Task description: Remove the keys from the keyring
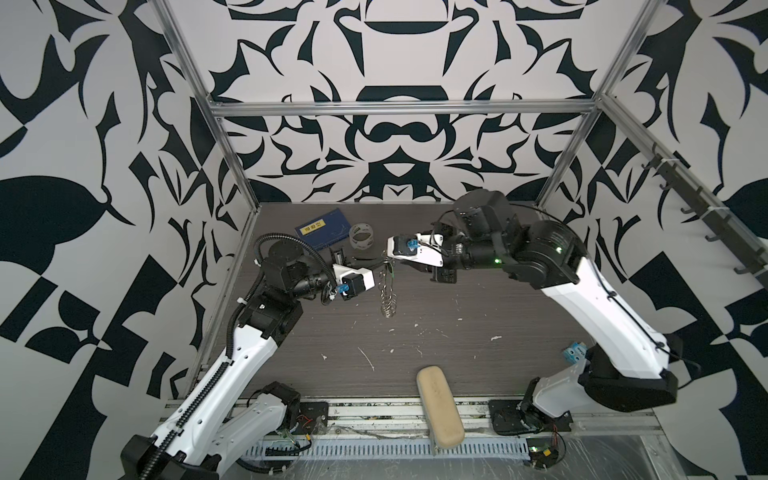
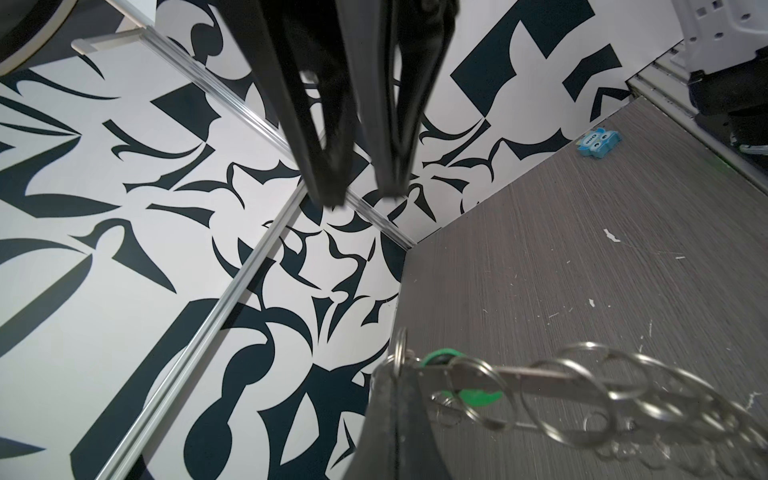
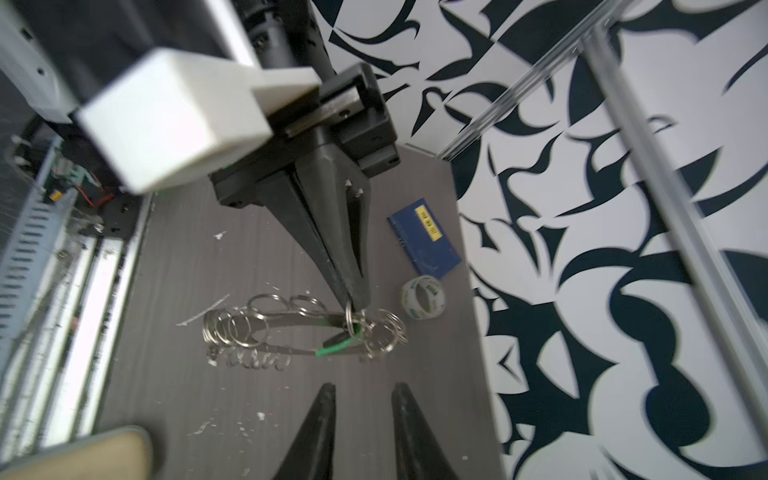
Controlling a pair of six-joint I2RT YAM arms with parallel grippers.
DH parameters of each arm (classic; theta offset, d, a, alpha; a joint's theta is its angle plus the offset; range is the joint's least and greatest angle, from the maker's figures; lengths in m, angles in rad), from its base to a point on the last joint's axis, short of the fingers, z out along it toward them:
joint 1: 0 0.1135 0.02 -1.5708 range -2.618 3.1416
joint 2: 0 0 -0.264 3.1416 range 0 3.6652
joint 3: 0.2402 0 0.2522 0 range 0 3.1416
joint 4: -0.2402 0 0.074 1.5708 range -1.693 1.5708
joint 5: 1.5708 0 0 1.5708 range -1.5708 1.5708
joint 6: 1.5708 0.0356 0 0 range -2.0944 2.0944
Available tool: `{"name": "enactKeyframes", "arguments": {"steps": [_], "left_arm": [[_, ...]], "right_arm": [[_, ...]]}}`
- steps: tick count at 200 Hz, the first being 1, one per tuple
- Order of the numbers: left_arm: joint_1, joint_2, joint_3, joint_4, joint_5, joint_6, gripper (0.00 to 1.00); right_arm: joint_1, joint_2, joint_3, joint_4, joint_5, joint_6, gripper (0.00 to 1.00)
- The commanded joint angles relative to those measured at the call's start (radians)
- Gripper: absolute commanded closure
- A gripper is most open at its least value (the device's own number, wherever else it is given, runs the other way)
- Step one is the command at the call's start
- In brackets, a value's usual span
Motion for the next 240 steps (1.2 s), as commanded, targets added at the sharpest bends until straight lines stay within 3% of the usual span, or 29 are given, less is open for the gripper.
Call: {"name": "enactKeyframes", "arguments": {"steps": [1,32,61,97,131,154,187,240], "left_arm": [[0.005,-0.012,-0.013,0.077,0.044,-0.038,1.0],[0.022,-0.018,-0.037,0.175,0.107,-0.105,1.0],[0.068,-0.011,-0.061,0.354,0.225,-0.293,1.0],[0.114,0.033,-0.099,0.717,0.309,-0.608,1.0],[0.151,0.107,-0.11,1.082,0.311,-0.935,1.0],[0.17,0.16,-0.085,1.223,0.313,-1.113,1.0],[0.173,0.201,-0.056,1.317,0.311,-1.253,1.0],[0.174,0.221,-0.035,1.367,0.296,-1.35,1.0]], "right_arm": [[-0.003,-0.034,-0.023,0.059,0.009,0.017,0.65],[-0.012,-0.079,-0.104,0.122,0.008,0.025,0.64],[-0.02,-0.15,-0.24,0.261,-0.019,0.044,0.64],[-0.025,-0.221,-0.374,0.414,-0.054,0.08,0.63],[-0.024,-0.254,-0.458,0.511,-0.061,0.116,0.63],[-0.026,-0.277,-0.497,0.567,-0.081,0.147,0.63],[-0.026,-0.311,-0.553,0.656,-0.069,0.175,0.63],[-0.026,-0.331,-0.64,0.809,-0.056,0.2,0.62]]}}
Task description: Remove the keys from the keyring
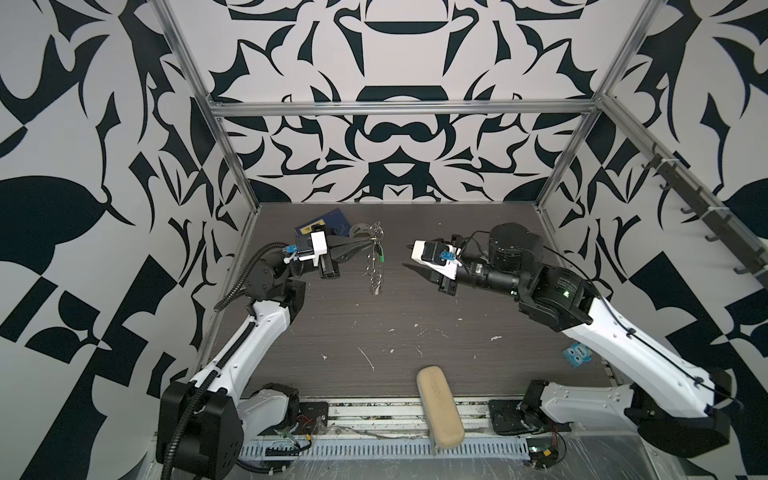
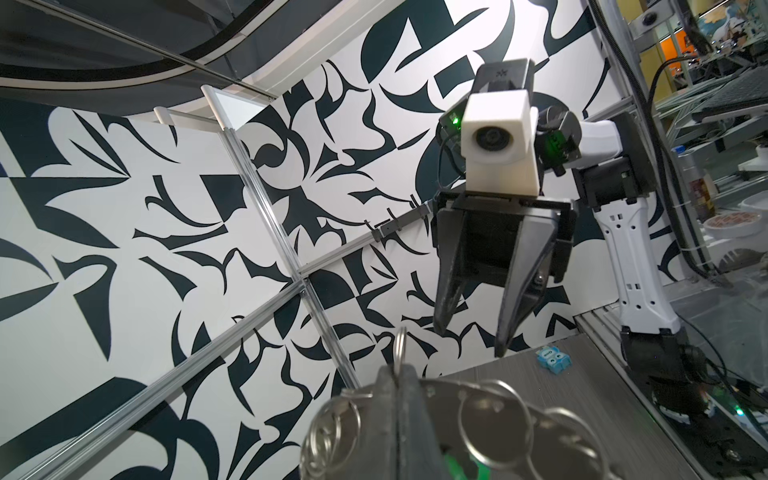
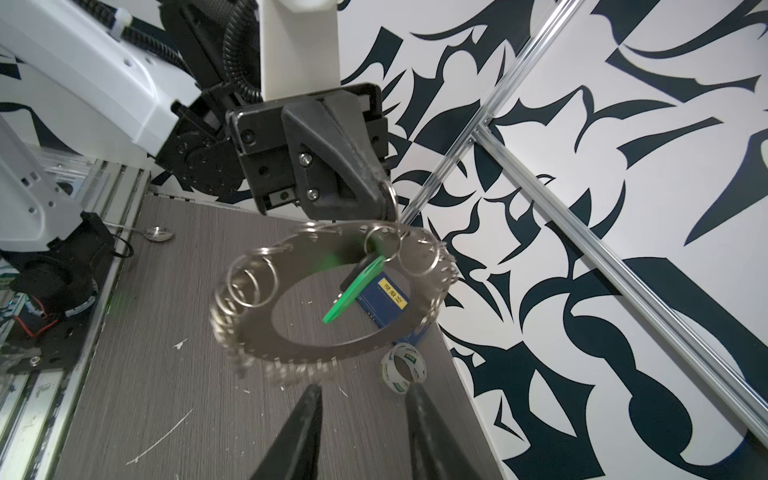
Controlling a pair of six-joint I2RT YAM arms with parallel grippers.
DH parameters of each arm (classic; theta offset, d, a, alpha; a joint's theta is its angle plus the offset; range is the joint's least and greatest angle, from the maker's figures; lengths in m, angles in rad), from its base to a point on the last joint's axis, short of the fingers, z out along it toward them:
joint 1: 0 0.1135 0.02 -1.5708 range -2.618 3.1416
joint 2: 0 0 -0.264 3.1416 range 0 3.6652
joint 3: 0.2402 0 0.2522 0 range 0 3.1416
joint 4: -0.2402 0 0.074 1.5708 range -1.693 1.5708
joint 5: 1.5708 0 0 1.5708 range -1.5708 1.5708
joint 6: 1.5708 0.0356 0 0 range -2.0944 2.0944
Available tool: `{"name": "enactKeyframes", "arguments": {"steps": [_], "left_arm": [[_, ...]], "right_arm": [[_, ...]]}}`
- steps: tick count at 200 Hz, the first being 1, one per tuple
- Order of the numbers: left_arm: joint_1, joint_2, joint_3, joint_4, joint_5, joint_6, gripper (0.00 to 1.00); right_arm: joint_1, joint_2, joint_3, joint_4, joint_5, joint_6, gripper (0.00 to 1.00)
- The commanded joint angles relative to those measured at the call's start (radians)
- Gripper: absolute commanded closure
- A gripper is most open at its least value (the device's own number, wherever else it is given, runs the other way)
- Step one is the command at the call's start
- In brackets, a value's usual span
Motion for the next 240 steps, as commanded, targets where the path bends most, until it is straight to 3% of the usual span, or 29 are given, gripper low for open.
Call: {"name": "enactKeyframes", "arguments": {"steps": [1,93,183,240], "left_arm": [[0.003,0.0,0.046,0.102,-0.01,-0.102,1.0],[0.003,-0.016,0.064,0.009,0.035,-0.141,1.0],[0.002,-0.107,0.1,-0.392,0.122,0.008,1.0],[0.003,-0.142,0.085,-0.452,0.128,0.065,1.0]], "right_arm": [[-0.003,-0.019,-0.019,0.145,0.001,0.036,0.62],[-0.003,0.08,0.102,0.152,-0.124,0.022,0.7],[-0.003,0.13,0.194,0.075,-0.163,-0.004,0.8],[-0.003,0.167,0.222,0.055,-0.196,0.005,0.84]]}}
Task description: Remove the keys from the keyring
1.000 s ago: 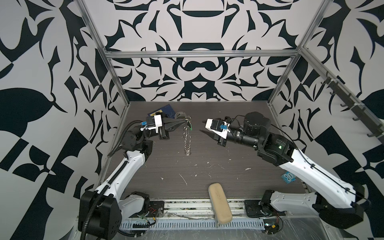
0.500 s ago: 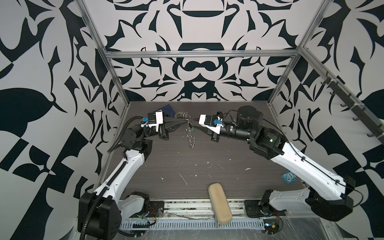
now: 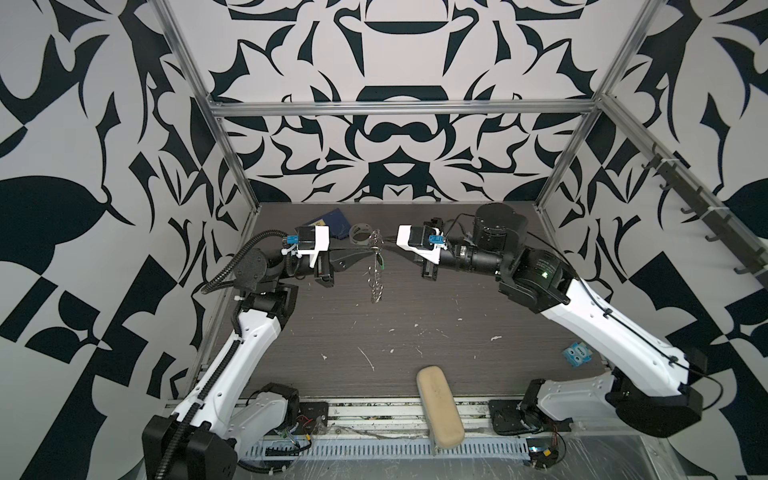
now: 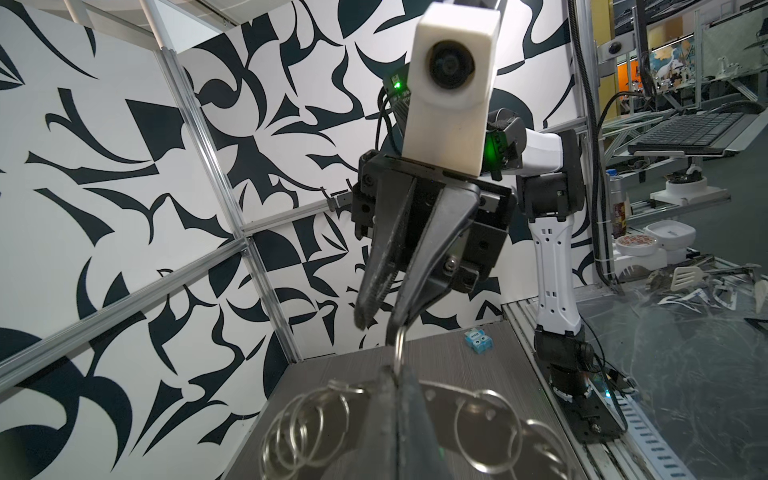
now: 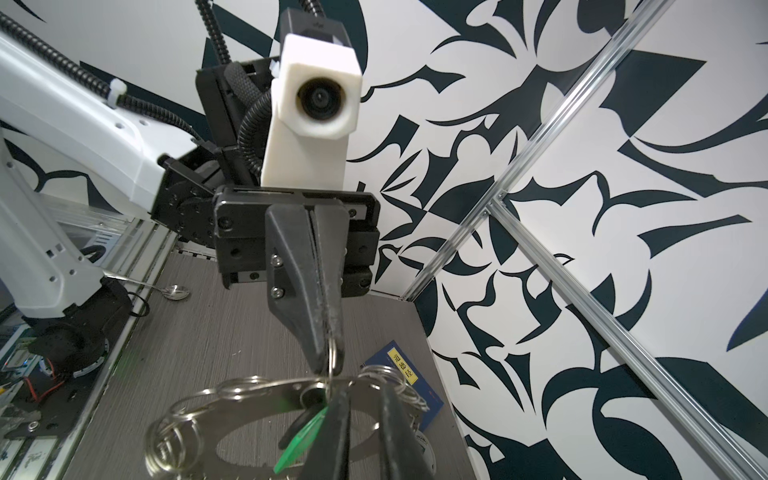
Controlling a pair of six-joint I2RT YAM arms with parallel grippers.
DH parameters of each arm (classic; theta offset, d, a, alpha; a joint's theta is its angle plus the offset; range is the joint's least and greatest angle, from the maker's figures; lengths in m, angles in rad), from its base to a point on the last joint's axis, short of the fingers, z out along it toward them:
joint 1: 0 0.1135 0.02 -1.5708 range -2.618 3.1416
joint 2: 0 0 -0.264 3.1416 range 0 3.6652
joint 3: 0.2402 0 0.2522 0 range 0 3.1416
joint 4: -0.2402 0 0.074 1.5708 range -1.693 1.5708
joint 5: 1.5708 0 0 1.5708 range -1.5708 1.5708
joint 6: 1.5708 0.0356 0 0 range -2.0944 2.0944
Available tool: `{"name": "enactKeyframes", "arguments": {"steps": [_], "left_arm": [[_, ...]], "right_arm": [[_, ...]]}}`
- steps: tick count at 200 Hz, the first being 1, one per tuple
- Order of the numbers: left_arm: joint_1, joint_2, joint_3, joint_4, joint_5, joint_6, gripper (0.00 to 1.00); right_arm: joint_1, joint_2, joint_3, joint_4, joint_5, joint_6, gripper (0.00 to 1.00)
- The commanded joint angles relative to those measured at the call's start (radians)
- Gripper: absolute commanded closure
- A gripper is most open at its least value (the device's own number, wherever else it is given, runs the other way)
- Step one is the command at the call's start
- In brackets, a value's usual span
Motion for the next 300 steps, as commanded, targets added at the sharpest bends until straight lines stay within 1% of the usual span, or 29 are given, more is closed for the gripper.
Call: {"name": "enactKeyframes", "arguments": {"steps": [1,13,41,71,87,117,150,202,231,300], "left_arm": [[0.002,-0.022,0.016,-0.02,0.014,0.031,1.0],[0.002,-0.025,0.013,-0.029,0.017,0.038,1.0],[0.002,-0.031,0.008,-0.043,0.01,0.049,1.0],[0.002,-0.038,-0.001,-0.042,-0.003,0.06,1.0],[0.003,-0.036,-0.005,-0.038,-0.005,0.066,1.0],[0.002,-0.022,-0.008,-0.016,-0.011,0.064,1.0],[0.002,-0.016,-0.009,-0.007,-0.015,0.063,1.0],[0.002,-0.02,-0.013,-0.007,-0.002,0.067,1.0],[0.002,-0.02,-0.022,0.013,0.019,0.071,1.0],[0.002,-0.023,-0.039,0.053,0.029,0.073,1.0]], "right_arm": [[-0.003,0.006,0.044,-0.004,-0.031,0.009,0.84],[-0.004,0.011,0.046,-0.013,-0.034,0.009,0.86],[-0.003,0.015,0.053,-0.03,-0.043,0.017,0.85],[-0.003,-0.006,0.05,-0.038,-0.018,0.017,0.76],[-0.003,-0.024,0.048,-0.052,-0.031,0.024,0.72],[-0.003,-0.019,0.082,-0.123,-0.072,0.053,0.69],[-0.004,-0.002,0.093,-0.153,-0.087,0.06,0.69],[-0.003,0.03,0.119,-0.143,-0.103,0.054,0.74],[-0.004,0.041,0.138,-0.152,-0.107,0.054,0.74],[-0.004,0.06,0.162,-0.189,-0.126,0.053,0.93]]}}
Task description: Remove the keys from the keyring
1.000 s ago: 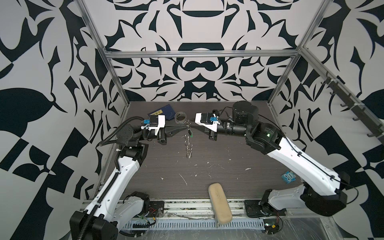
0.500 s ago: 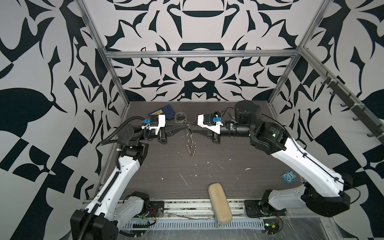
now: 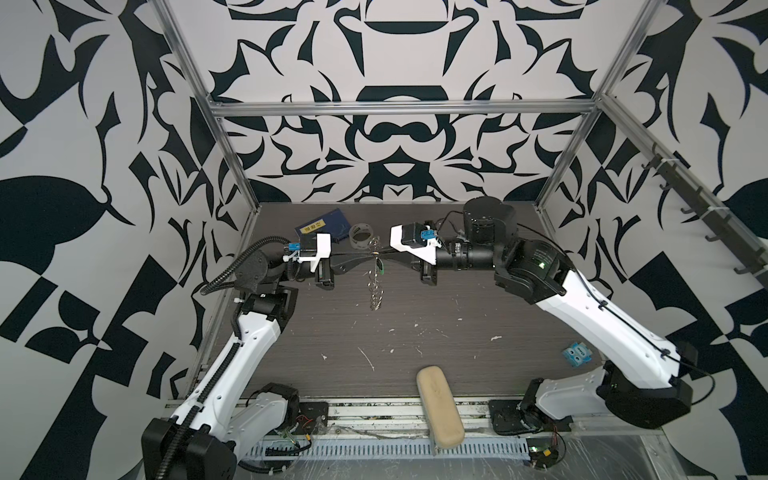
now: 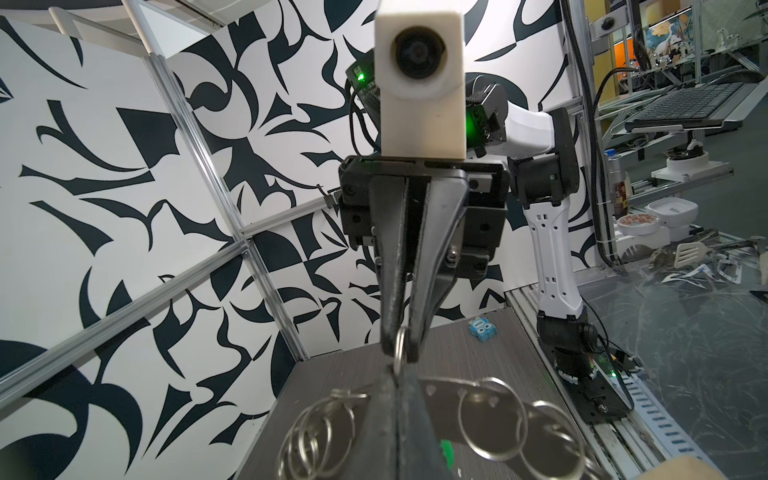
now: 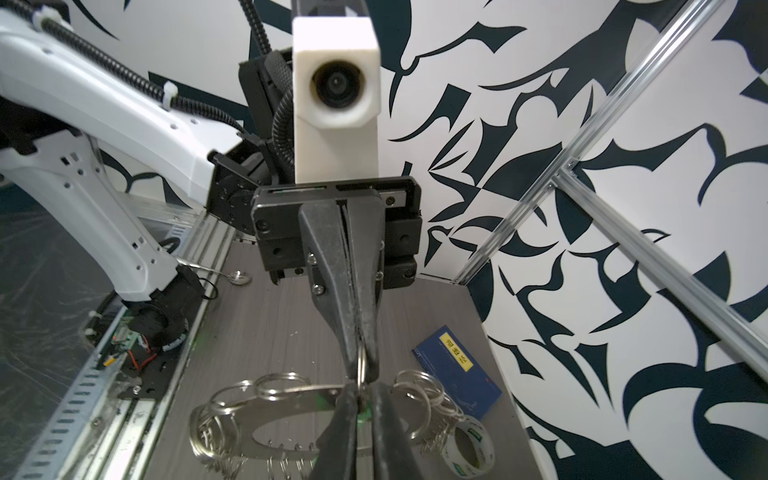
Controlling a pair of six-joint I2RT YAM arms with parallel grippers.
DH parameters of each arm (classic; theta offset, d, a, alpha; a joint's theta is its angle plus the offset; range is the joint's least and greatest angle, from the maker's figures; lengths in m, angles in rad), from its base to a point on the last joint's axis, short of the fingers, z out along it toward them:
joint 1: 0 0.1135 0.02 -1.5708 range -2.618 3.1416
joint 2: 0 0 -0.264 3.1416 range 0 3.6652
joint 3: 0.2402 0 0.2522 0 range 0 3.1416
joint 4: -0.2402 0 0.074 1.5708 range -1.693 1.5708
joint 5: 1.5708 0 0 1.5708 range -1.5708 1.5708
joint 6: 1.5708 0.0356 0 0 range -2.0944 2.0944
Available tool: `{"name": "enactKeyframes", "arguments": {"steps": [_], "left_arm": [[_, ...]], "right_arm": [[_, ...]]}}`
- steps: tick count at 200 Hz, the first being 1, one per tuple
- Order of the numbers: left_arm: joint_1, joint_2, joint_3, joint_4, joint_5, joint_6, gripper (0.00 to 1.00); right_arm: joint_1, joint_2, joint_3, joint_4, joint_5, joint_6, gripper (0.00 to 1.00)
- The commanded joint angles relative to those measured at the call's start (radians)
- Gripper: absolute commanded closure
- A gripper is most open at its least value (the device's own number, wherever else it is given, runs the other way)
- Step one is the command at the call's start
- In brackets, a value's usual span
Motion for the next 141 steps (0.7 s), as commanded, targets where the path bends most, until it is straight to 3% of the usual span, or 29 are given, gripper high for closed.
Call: {"name": "enactKeyframes", "arguments": {"steps": [1,19,48,69,129,141], "left_arm": [[0.002,-0.013,-0.017,0.058,0.009,0.0,1.0],[0.002,-0.013,-0.017,0.058,0.008,0.002,1.0],[0.002,-0.008,-0.019,0.051,0.011,0.011,1.0],[0.002,-0.006,-0.018,0.052,0.012,0.014,1.0],[0.002,-0.012,-0.025,0.023,0.017,0.04,1.0],[0.004,-0.018,-0.029,-0.014,0.012,0.066,0.85]], "right_arm": [[0.002,0.003,0.048,-0.002,-0.026,0.004,0.93],[0.002,0.008,0.052,-0.011,-0.026,0.002,1.0],[0.003,0.011,0.053,-0.008,-0.024,0.001,1.0],[0.003,0.015,0.052,0.0,-0.024,0.003,0.94],[0.003,0.015,0.026,0.029,-0.022,-0.009,1.0],[0.003,-0.005,-0.016,0.071,0.003,-0.029,1.0]]}}
